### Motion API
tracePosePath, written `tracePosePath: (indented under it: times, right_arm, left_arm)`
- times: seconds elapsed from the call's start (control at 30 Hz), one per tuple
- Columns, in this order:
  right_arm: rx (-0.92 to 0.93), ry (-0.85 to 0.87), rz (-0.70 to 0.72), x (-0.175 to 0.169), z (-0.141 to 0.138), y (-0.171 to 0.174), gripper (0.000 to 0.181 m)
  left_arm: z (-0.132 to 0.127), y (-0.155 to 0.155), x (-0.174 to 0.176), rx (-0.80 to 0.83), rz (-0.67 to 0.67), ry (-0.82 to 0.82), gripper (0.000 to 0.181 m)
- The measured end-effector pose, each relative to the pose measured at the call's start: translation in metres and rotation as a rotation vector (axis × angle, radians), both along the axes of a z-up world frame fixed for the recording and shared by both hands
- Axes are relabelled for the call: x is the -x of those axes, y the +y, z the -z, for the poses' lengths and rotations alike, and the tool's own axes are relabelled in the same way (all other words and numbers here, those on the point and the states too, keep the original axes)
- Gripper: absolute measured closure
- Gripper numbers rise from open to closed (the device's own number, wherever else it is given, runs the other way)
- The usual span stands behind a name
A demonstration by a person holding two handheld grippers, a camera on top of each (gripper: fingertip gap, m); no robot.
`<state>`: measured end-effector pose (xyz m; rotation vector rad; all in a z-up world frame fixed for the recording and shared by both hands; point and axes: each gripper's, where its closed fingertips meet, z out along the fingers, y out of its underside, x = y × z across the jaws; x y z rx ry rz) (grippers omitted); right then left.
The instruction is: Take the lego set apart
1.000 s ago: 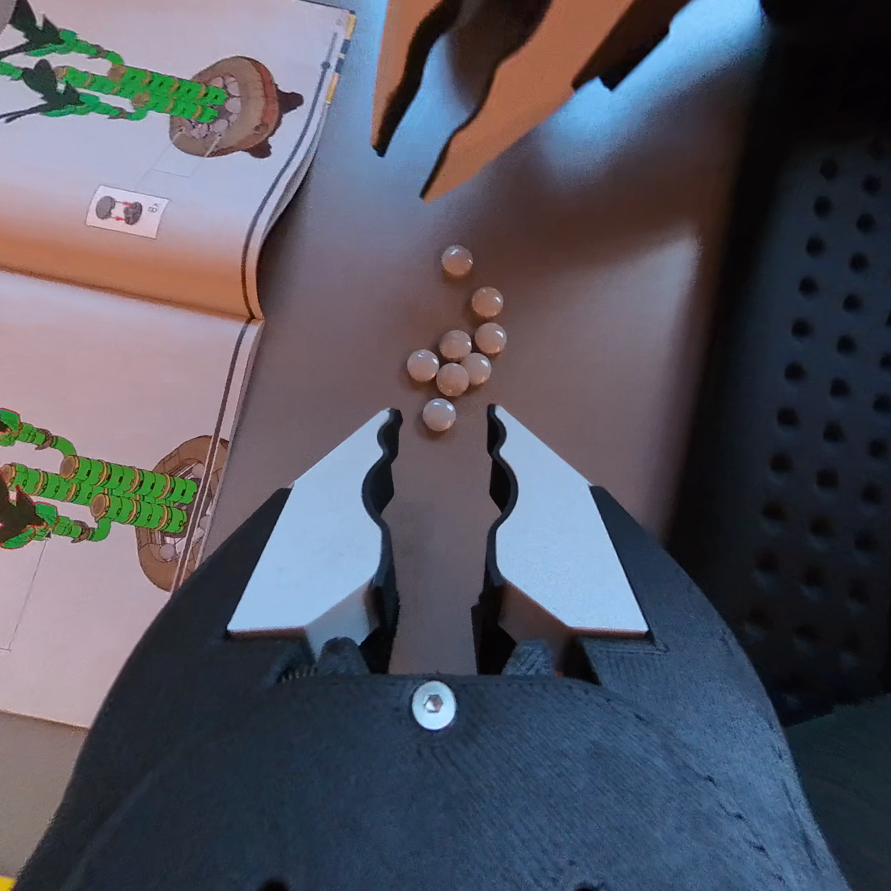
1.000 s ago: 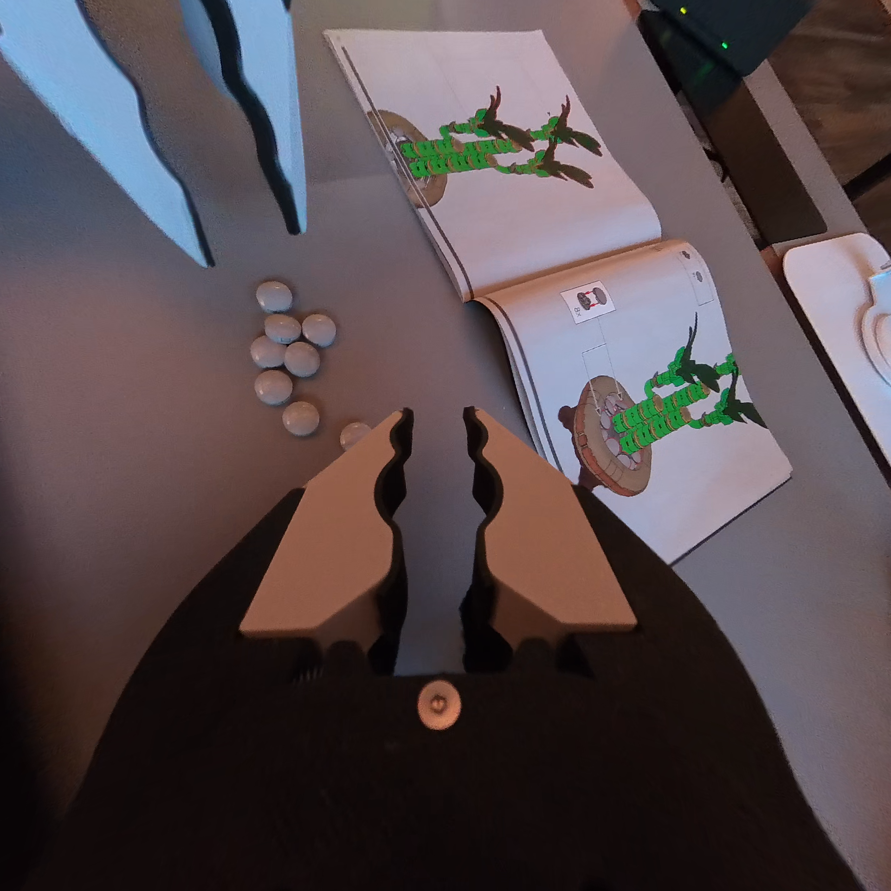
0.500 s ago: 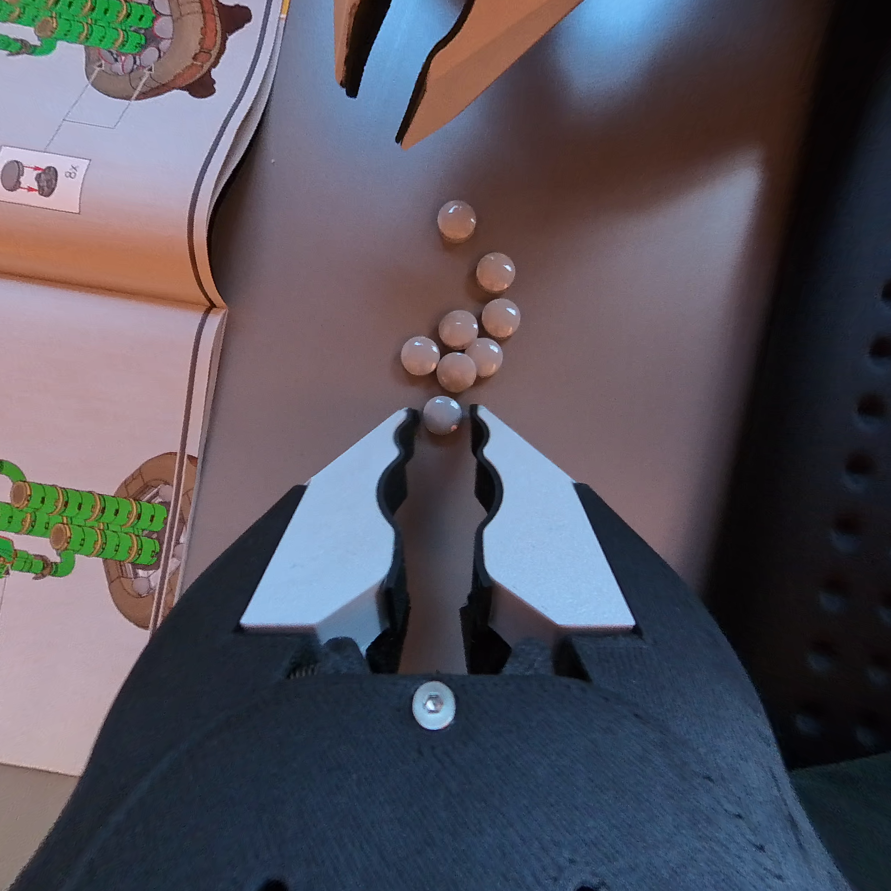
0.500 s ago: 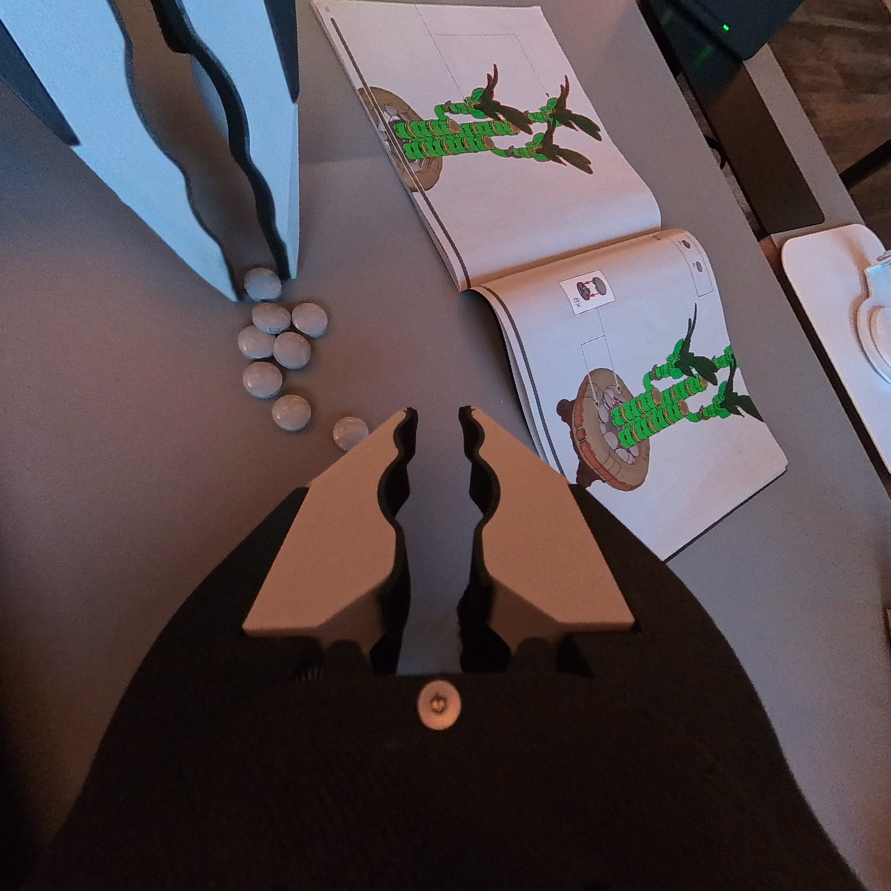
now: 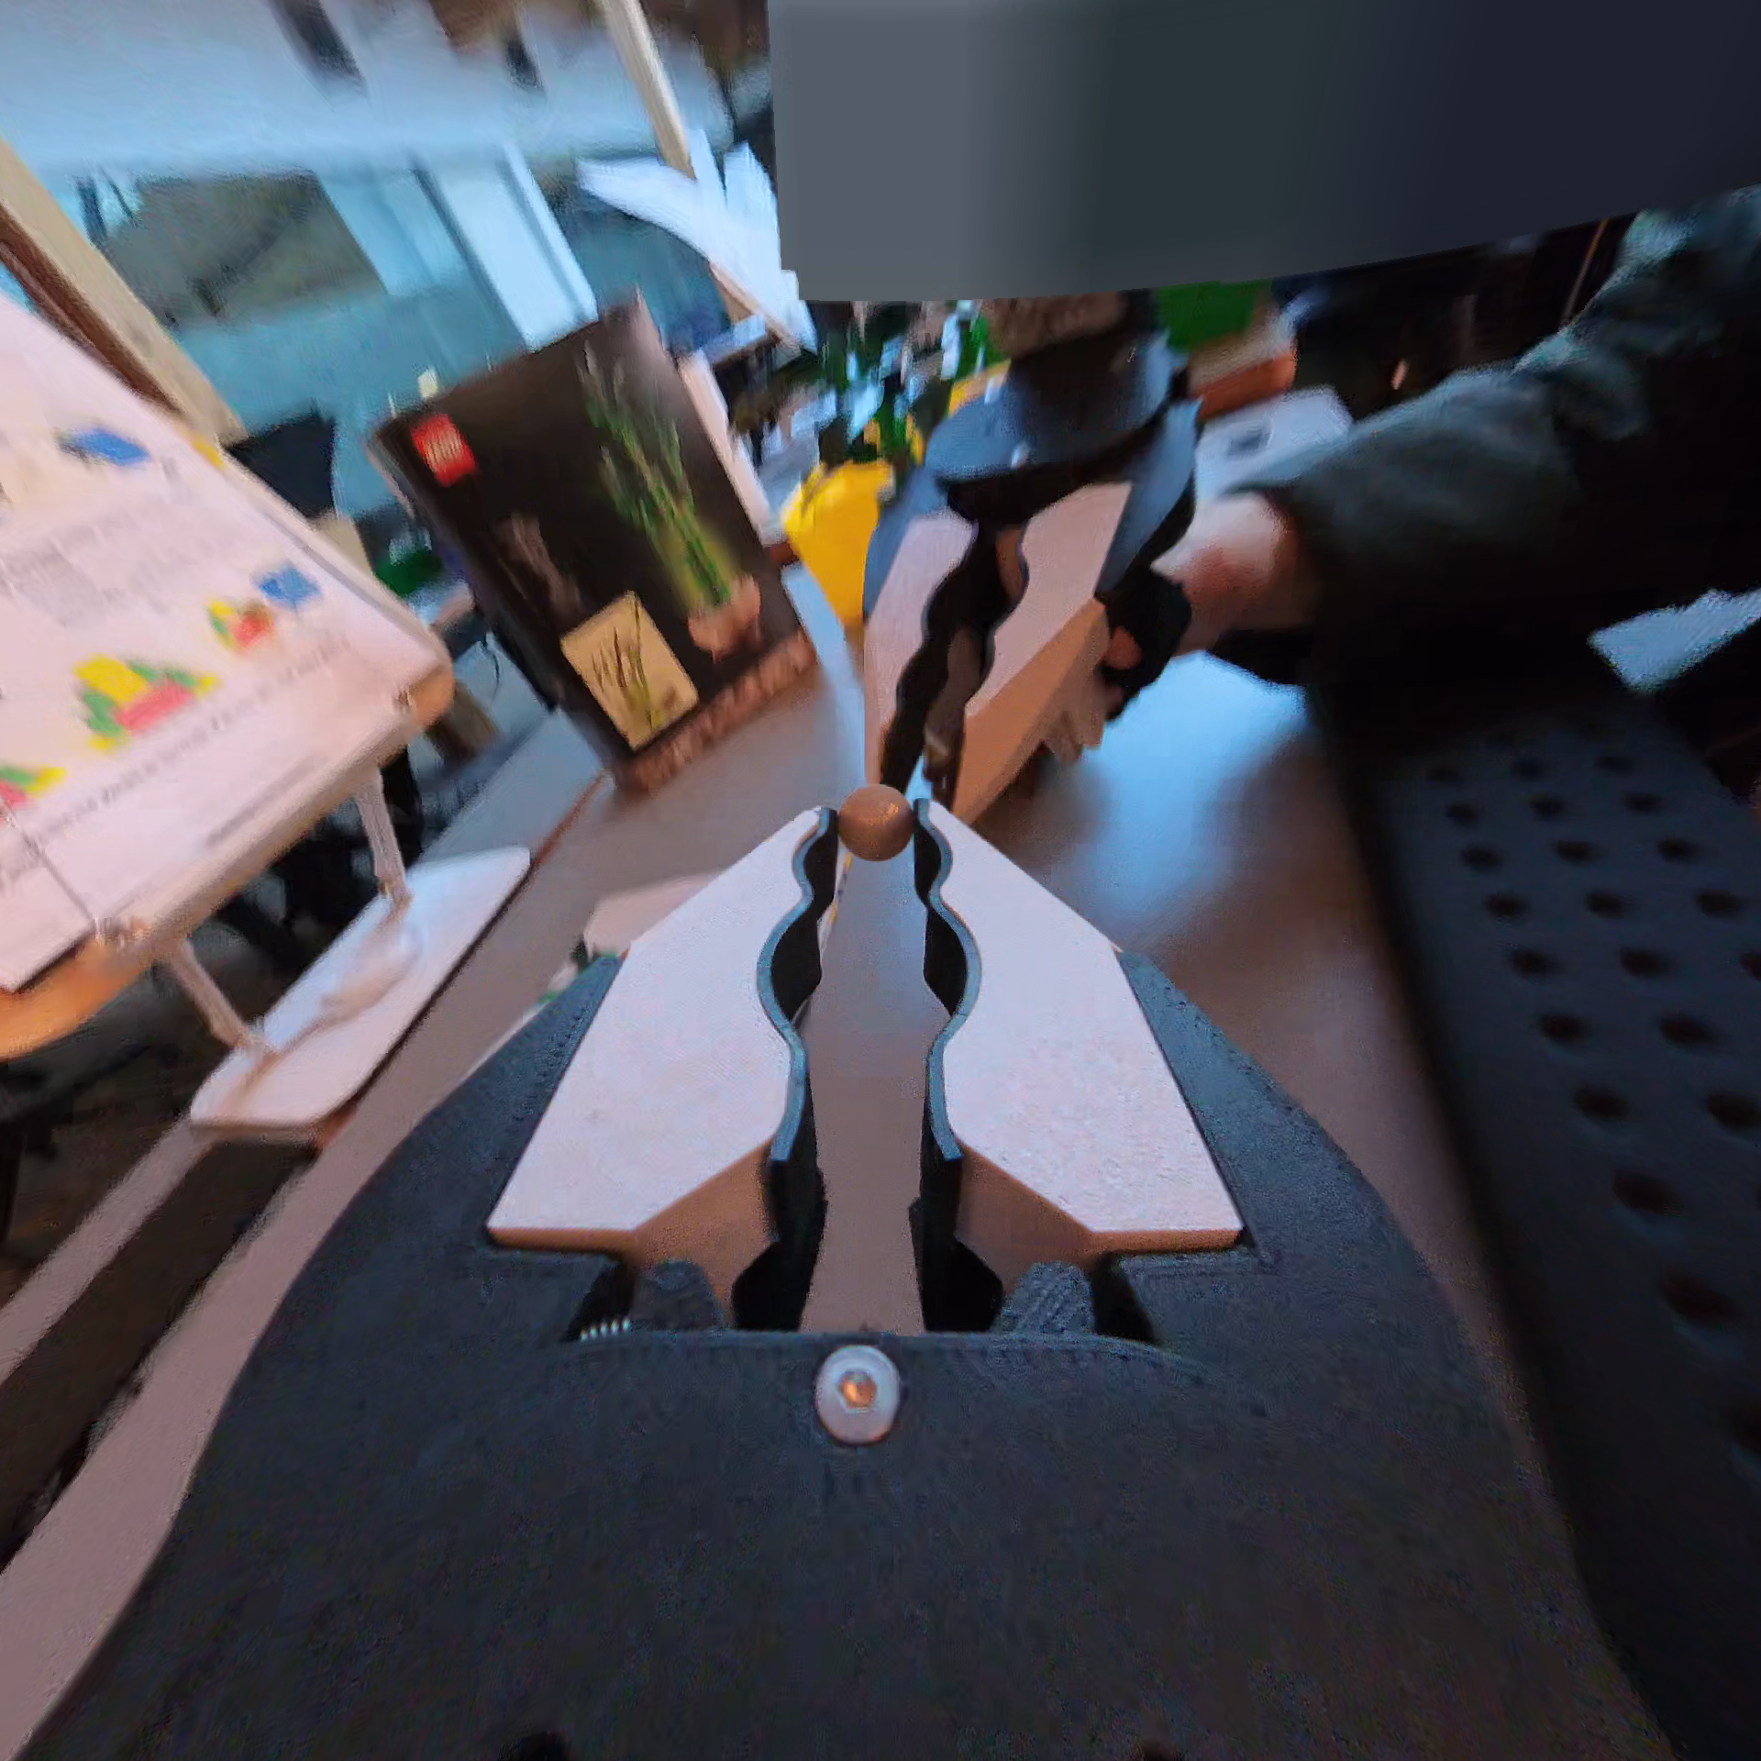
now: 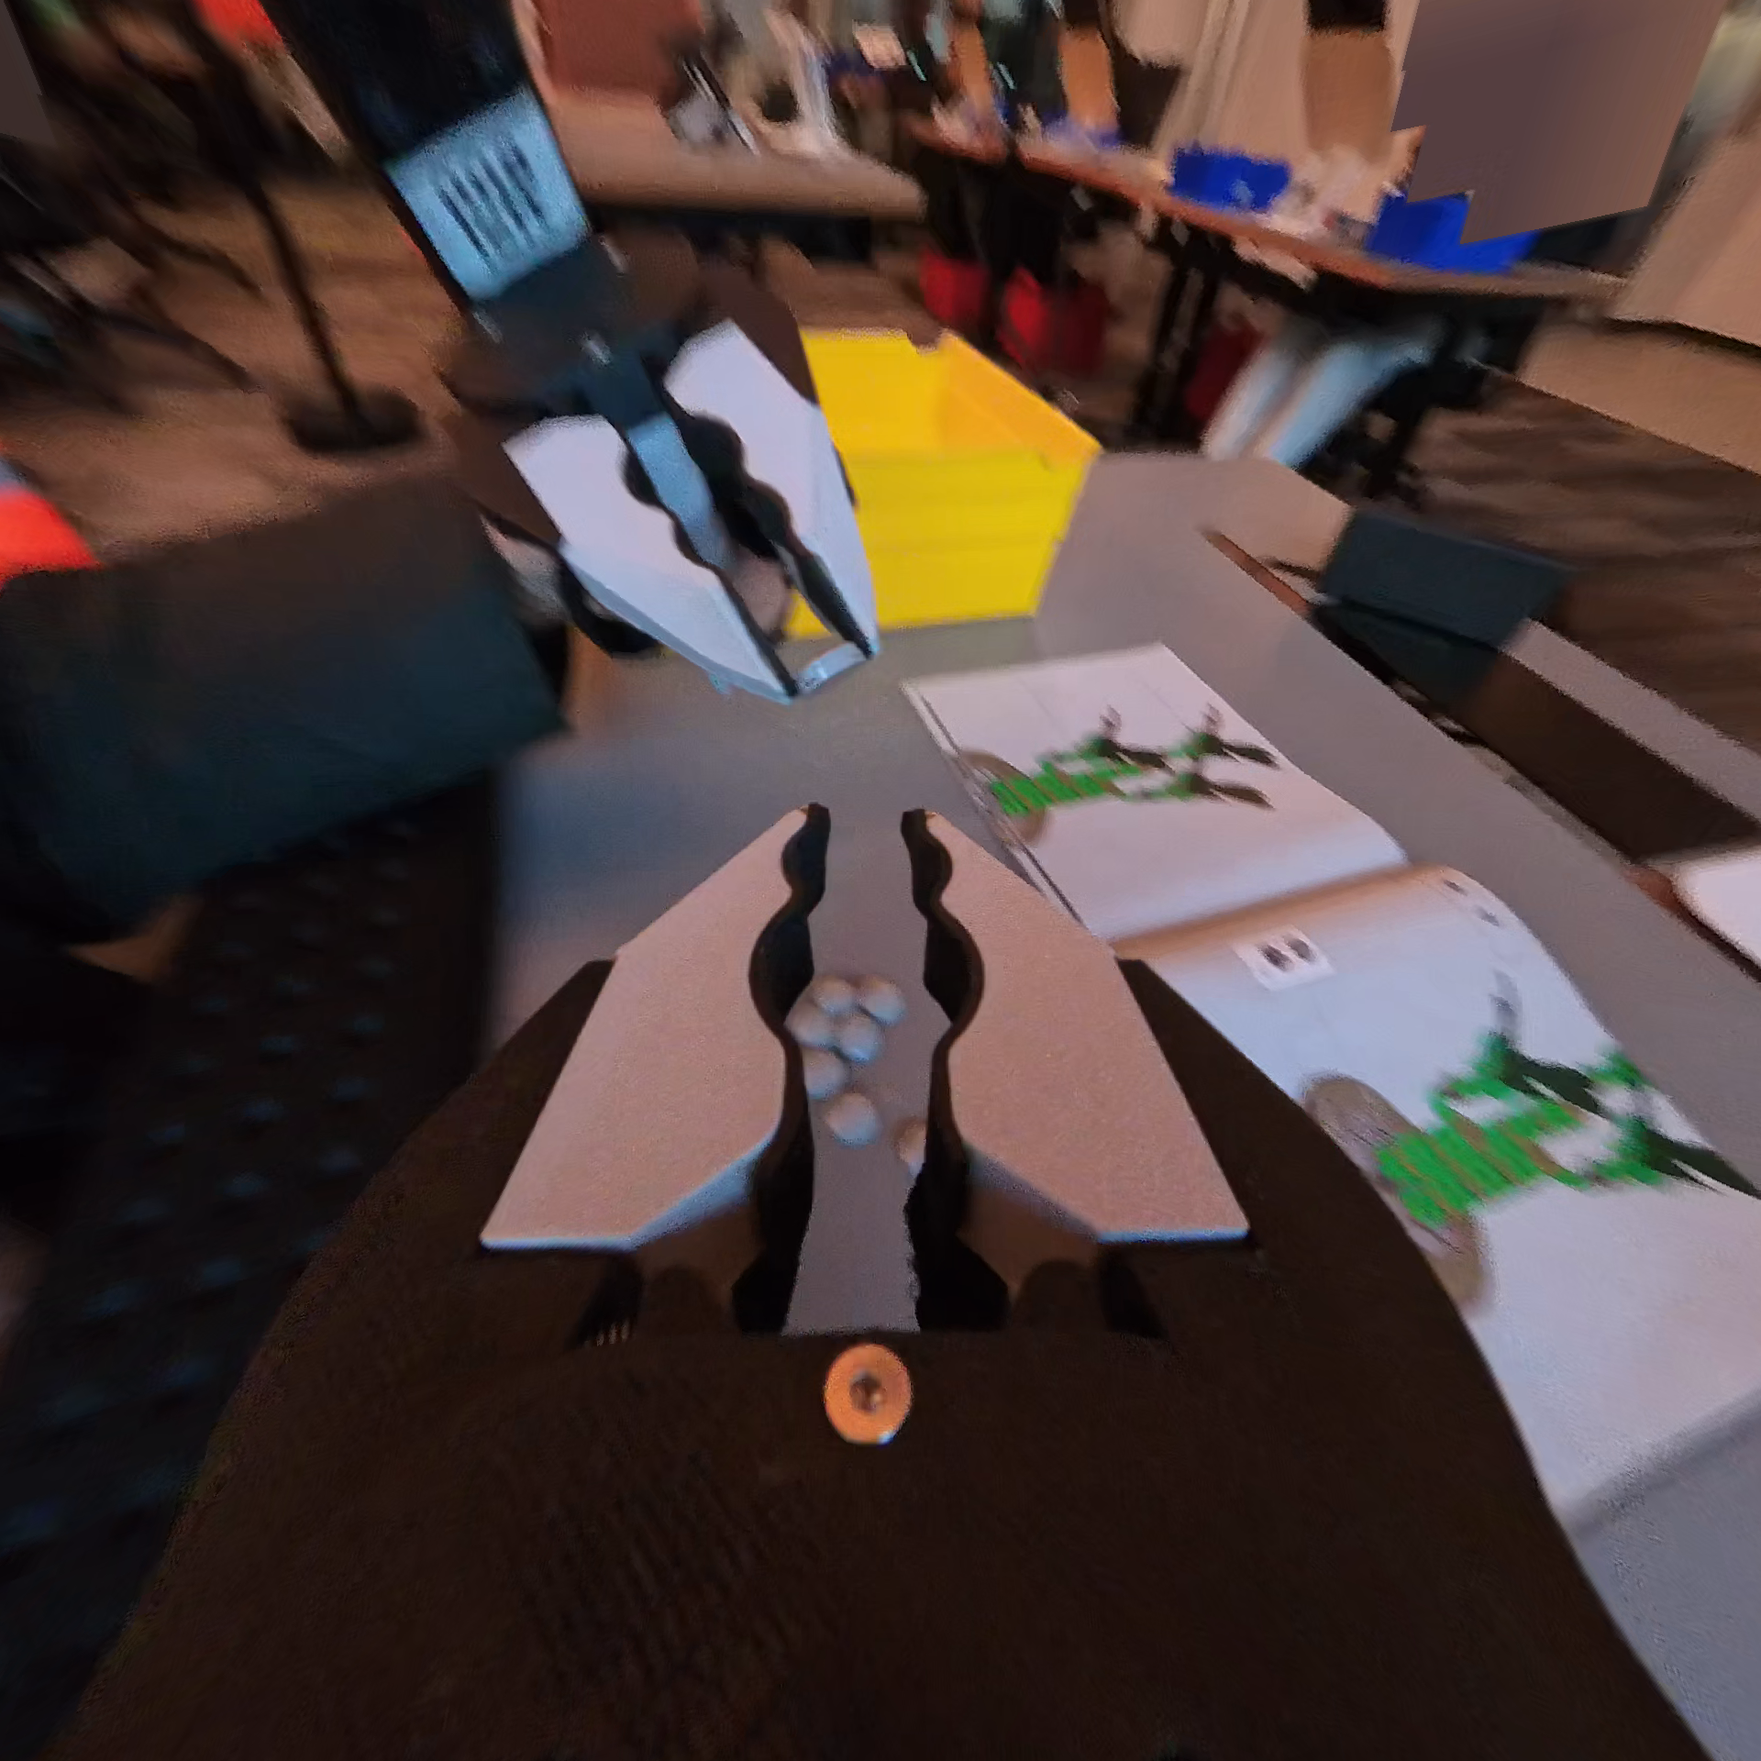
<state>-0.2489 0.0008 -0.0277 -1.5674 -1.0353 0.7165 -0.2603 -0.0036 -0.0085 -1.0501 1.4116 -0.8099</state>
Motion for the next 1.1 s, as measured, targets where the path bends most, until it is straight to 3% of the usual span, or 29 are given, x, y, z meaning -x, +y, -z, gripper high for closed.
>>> tracePosePath:
  times: [0.1, 0.2, 0.53, 0.67, 0.73, 0.83, 0.93, 1.0, 1.03, 1.1]
  right_arm:
    - [0.08, 0.197, -0.101, 0.006, -0.023, -0.014, 0.159]
    - [0.124, 0.277, -0.142, 0.006, -0.031, -0.018, 0.157]
    - [-0.022, 0.166, -0.221, 0.022, -0.027, -0.039, 0.156]
    - [-0.09, 0.014, -0.149, 0.017, -0.02, -0.037, 0.156]
    - [-0.106, -0.062, -0.114, 0.007, -0.019, -0.054, 0.156]
    - [-0.195, -0.157, 0.039, -0.038, -0.013, -0.079, 0.157]
    - [-0.287, -0.217, 0.349, -0.119, -0.008, -0.079, 0.163]
    - [-0.251, -0.191, 0.548, -0.171, -0.003, -0.07, 0.159]
    - [-0.173, -0.169, 0.627, -0.192, 0.006, -0.062, 0.143]
    - [0.039, -0.165, 0.749, -0.222, 0.035, -0.043, 0.09]
  left_arm:
    - [-0.015, -0.016, 0.001, 0.037, 0.09, -0.083, 0.167]
    - [-0.017, -0.024, -0.002, 0.035, 0.13, -0.092, 0.167]
    - [-0.016, -0.034, -0.003, 0.047, 0.188, -0.096, 0.167]
    - [-0.017, -0.028, -0.001, 0.044, 0.163, -0.105, 0.167]
    - [-0.017, -0.023, 0.001, 0.057, 0.144, -0.11, 0.167]
    - [-0.018, -0.021, 0.002, 0.06, 0.132, -0.112, 0.167]
    - [-0.019, -0.024, 0.001, 0.044, 0.135, -0.107, 0.167]
    - [-0.02, -0.025, 0.0, 0.034, 0.135, -0.105, 0.167]
    - [-0.02, -0.025, -0.001, 0.033, 0.133, -0.106, 0.167]
    - [-0.019, -0.024, -0.002, 0.04, 0.13, -0.108, 0.167]
